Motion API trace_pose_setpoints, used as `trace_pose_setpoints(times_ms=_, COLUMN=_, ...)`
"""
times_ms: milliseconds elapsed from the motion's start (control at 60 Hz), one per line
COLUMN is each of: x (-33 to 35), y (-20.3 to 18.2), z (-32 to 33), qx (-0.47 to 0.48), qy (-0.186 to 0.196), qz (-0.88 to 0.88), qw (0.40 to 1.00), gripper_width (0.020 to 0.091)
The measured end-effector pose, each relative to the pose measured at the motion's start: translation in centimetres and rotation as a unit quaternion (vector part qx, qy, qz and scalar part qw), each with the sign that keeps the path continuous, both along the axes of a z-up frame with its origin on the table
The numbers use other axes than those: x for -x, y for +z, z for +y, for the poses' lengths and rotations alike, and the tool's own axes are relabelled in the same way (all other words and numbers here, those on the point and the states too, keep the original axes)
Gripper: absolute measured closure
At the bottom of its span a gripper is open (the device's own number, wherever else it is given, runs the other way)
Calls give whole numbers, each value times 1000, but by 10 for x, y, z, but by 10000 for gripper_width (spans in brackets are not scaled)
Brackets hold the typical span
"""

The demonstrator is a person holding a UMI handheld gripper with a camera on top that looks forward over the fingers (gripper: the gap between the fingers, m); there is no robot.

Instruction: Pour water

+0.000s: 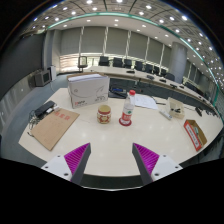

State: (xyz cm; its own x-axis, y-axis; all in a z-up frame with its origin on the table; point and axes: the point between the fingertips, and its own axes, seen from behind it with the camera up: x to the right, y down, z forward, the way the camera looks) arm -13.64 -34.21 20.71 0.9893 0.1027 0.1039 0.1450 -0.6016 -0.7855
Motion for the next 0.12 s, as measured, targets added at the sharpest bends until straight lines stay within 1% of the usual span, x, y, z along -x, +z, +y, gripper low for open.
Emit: trace_pose_setpoints(times_ms=117, x=10, y=5, z=-4, qx=-3, qy=2, qz=6, qw=1000, gripper_width=244)
